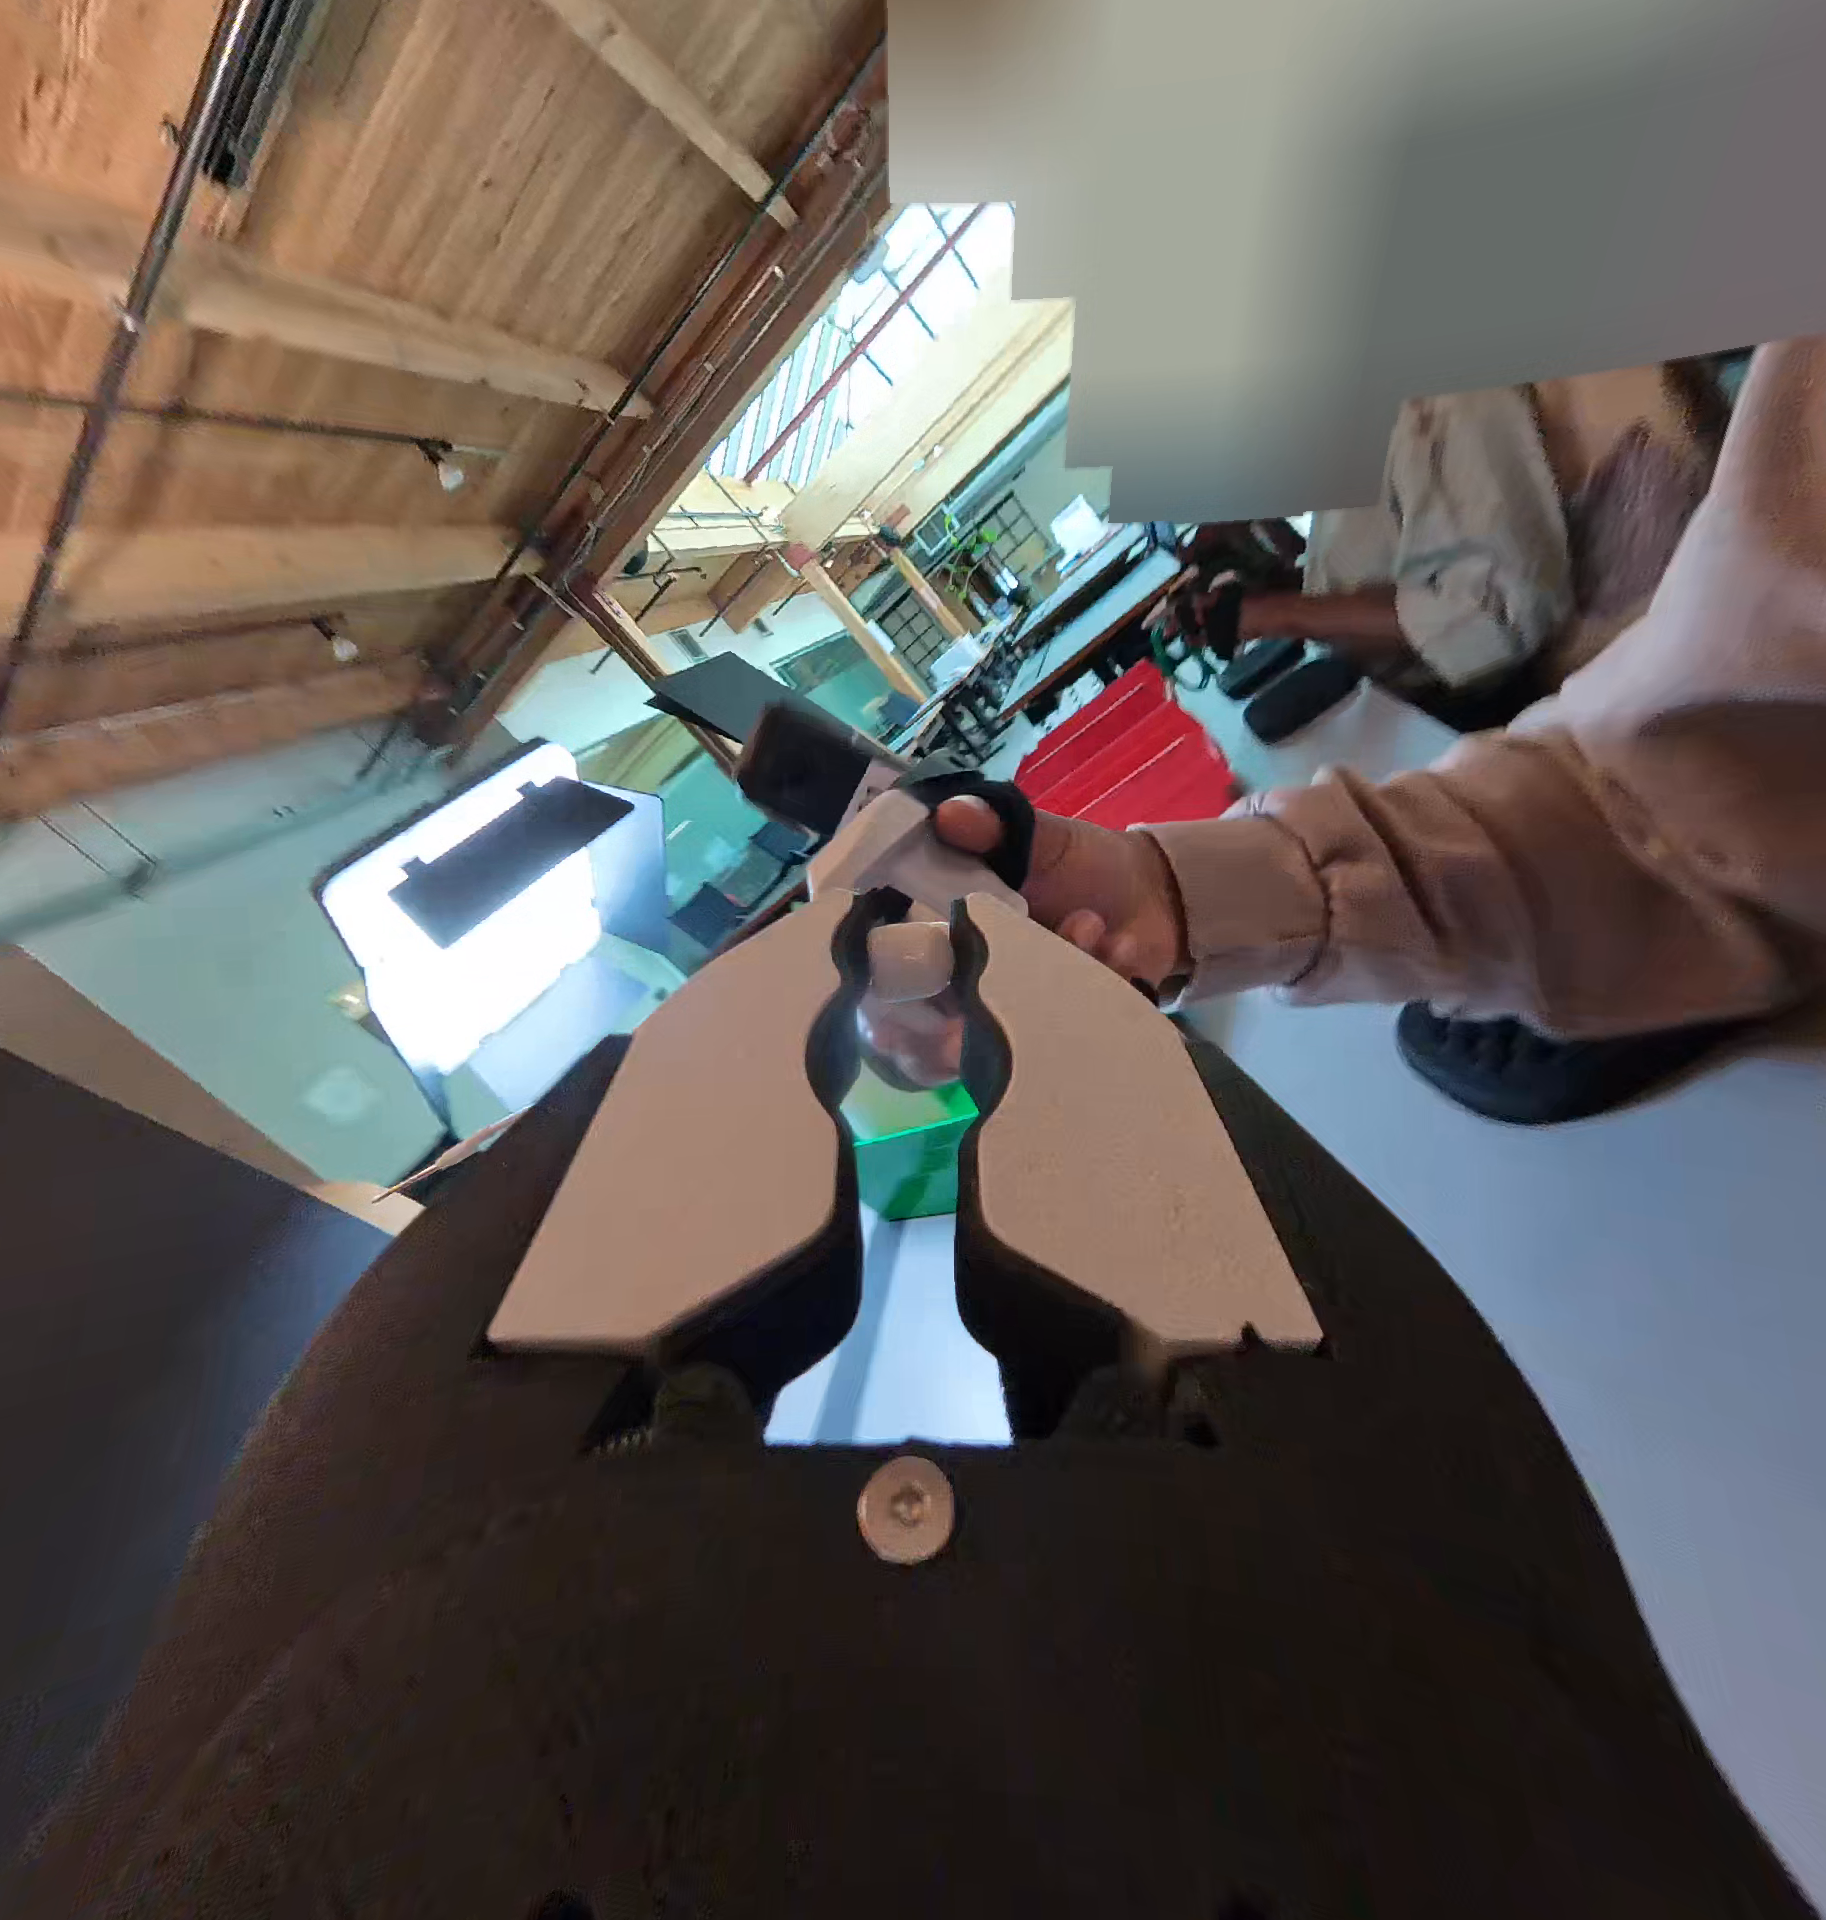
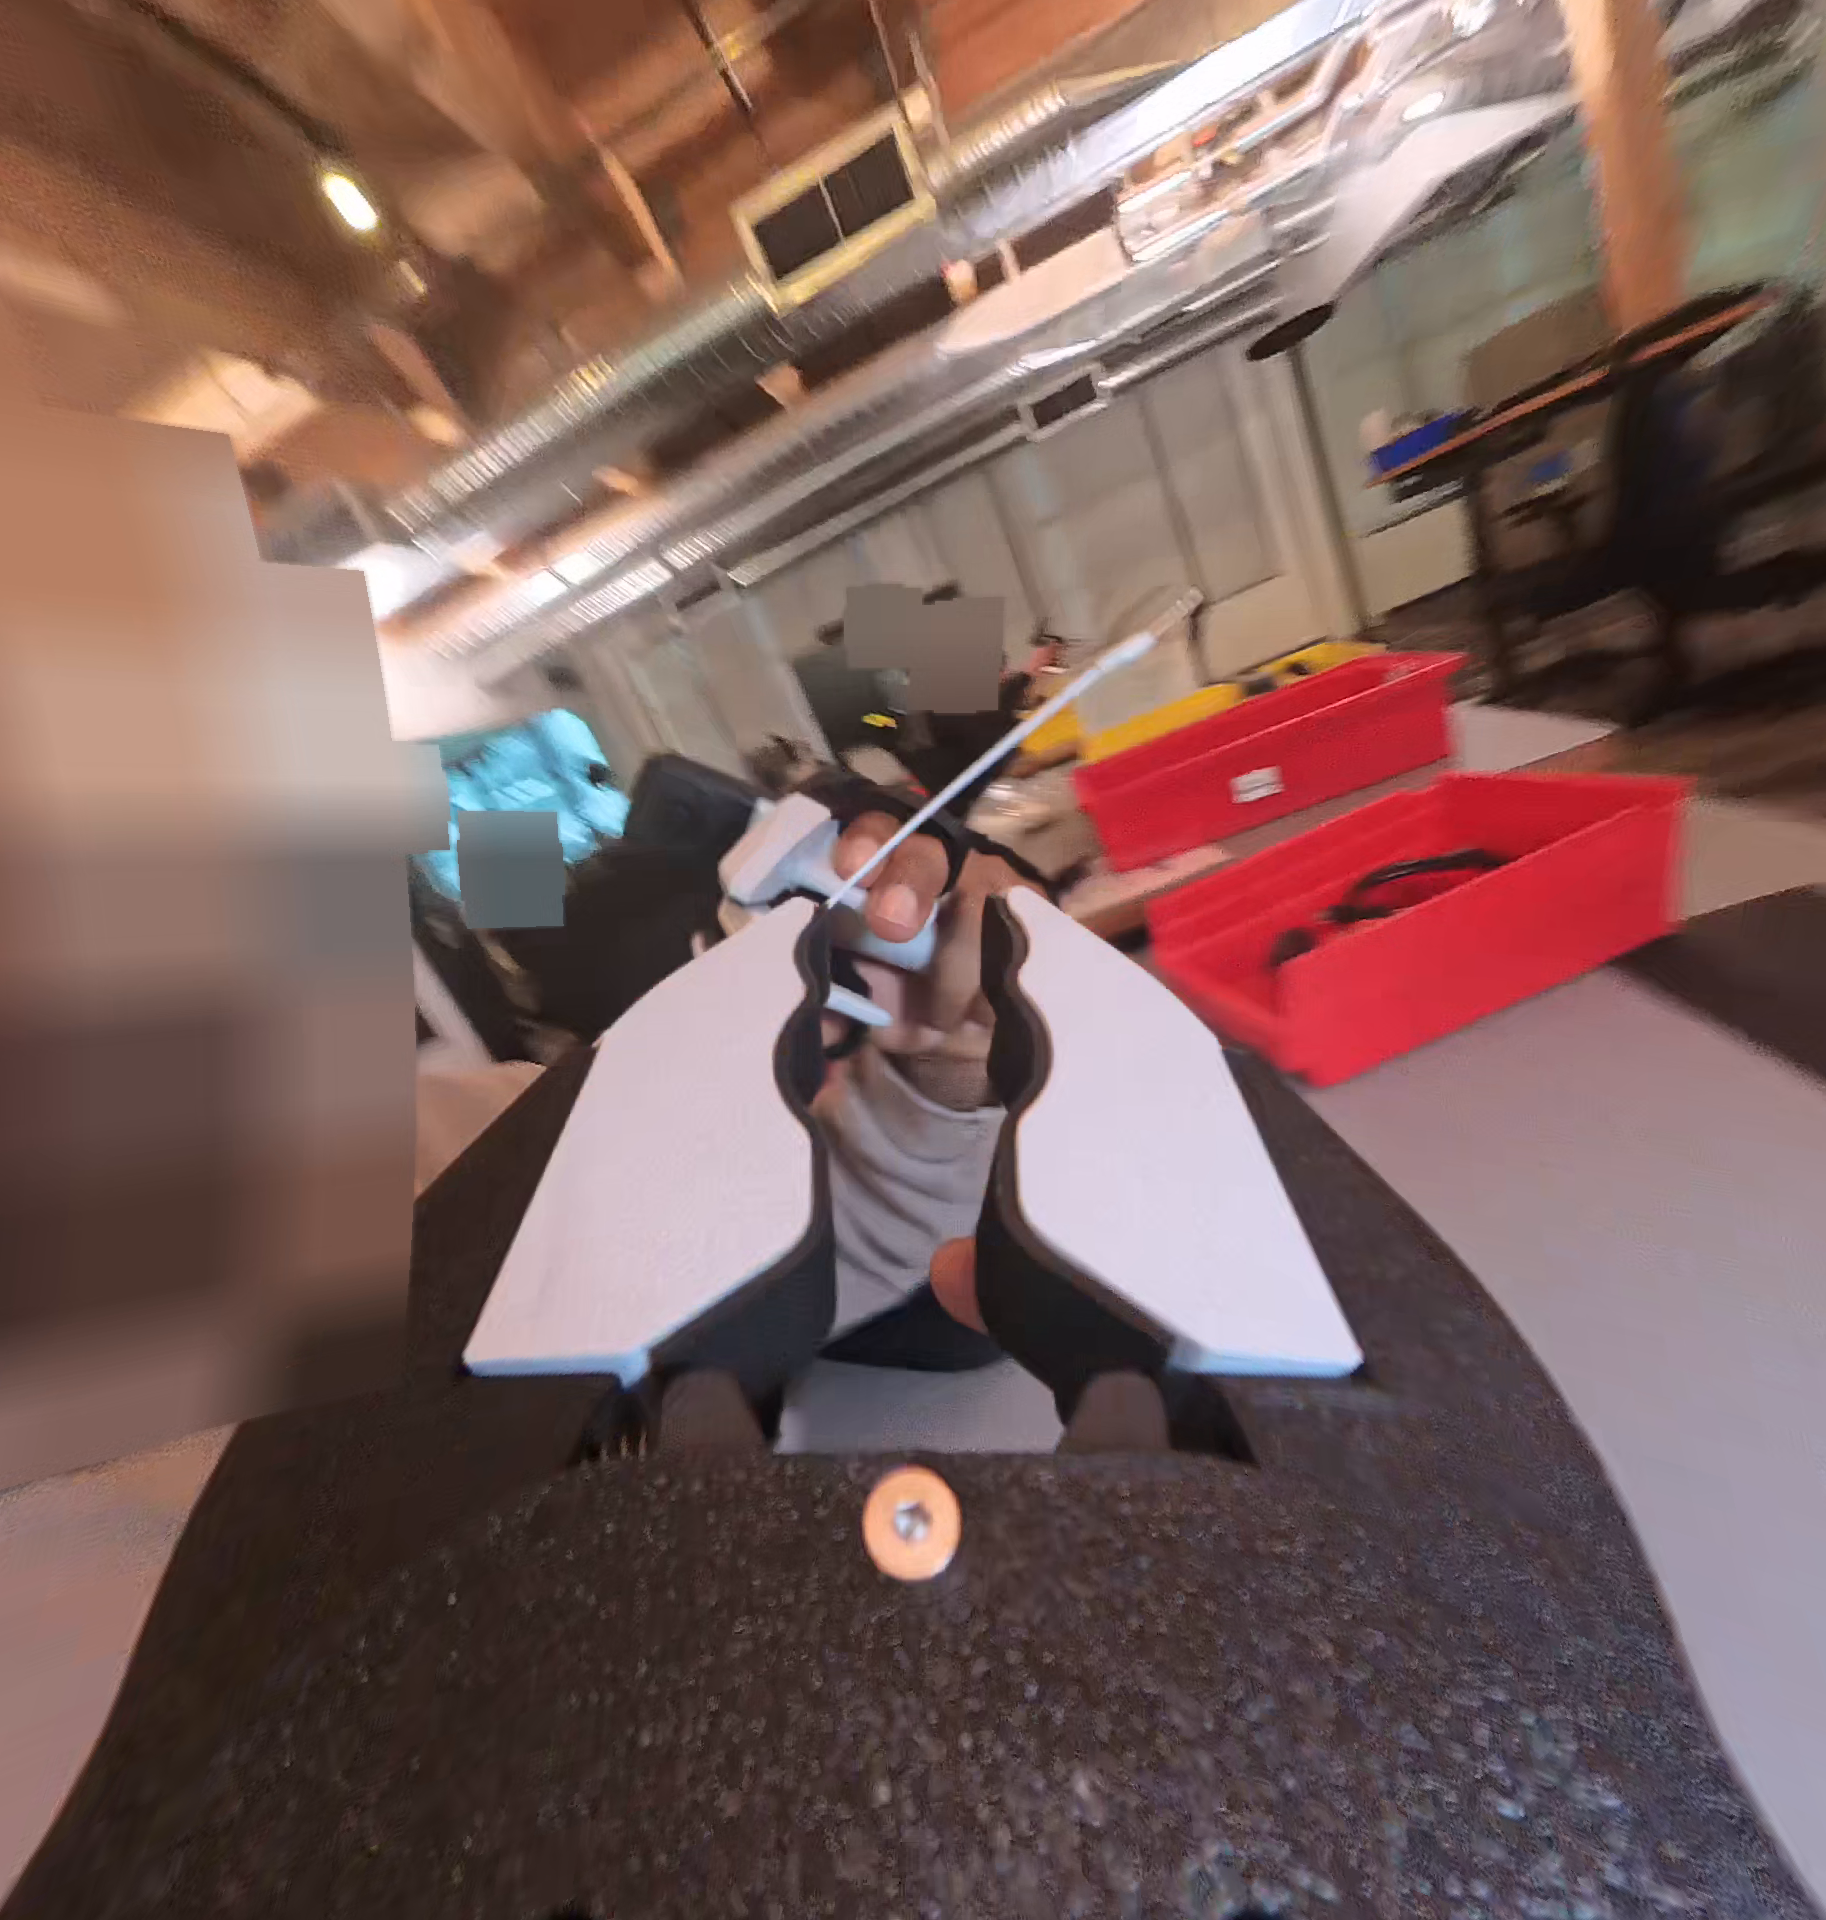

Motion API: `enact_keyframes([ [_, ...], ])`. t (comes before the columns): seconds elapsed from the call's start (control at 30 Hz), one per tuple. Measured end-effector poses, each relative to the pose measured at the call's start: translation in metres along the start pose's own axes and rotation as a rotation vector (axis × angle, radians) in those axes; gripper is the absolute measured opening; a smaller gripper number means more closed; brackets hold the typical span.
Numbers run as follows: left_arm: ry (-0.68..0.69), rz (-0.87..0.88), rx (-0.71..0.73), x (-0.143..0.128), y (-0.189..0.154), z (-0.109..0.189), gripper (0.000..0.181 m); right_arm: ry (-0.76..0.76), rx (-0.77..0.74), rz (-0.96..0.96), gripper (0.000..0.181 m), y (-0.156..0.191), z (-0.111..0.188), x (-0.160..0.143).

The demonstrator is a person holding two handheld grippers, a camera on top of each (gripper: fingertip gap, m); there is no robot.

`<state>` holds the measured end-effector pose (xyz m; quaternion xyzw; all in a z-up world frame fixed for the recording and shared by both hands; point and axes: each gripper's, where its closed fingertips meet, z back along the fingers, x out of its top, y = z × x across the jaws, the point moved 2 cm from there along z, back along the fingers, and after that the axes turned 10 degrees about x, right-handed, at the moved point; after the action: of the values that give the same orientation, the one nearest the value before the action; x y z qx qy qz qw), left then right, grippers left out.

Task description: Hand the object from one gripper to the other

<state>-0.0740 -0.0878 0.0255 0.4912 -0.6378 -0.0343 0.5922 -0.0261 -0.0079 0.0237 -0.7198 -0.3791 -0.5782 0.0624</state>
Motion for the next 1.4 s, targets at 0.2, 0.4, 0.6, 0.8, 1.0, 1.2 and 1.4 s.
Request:
enact_keyframes([
  [0.2, 0.053, -0.248, -0.034, 0.001, -0.016, 0.001, 0.014, 0.048, 0.237, -0.211, 0.030, 0.011, -0.028, -0.031],
  [0.4, 0.096, -0.308, -0.046, -0.009, -0.020, -0.002, 0.014, 0.135, 0.232, -0.083, 0.012, 0.025, -0.041, -0.042],
  [0.6, 0.142, -0.149, -0.004, -0.022, -0.008, -0.007, 0.015, 0.188, 0.055, 0.198, 0.011, 0.019, -0.033, -0.032],
  [0.8, 0.164, 0.300, 0.038, -0.030, 0.021, -0.008, 0.027, 0.321, -0.304, 0.566, 0.011, 0.000, -0.010, -0.016],
  [1.0, 0.166, 0.730, 0.037, -0.034, 0.038, -0.008, 0.026, 0.514, -0.680, 0.961, 0.011, -0.034, 0.014, -0.010],
  [1.2, 0.117, 0.790, 0.014, -0.037, 0.032, -0.014, 0.028, 0.692, -0.707, 1.009, 0.011, -0.062, 0.007, -0.042],
  [1.4, 0.212, 0.524, 0.091, -0.044, 0.033, -0.012, 0.012, 0.693, -0.698, 0.988, 0.011, -0.064, 0.007, -0.044],
])
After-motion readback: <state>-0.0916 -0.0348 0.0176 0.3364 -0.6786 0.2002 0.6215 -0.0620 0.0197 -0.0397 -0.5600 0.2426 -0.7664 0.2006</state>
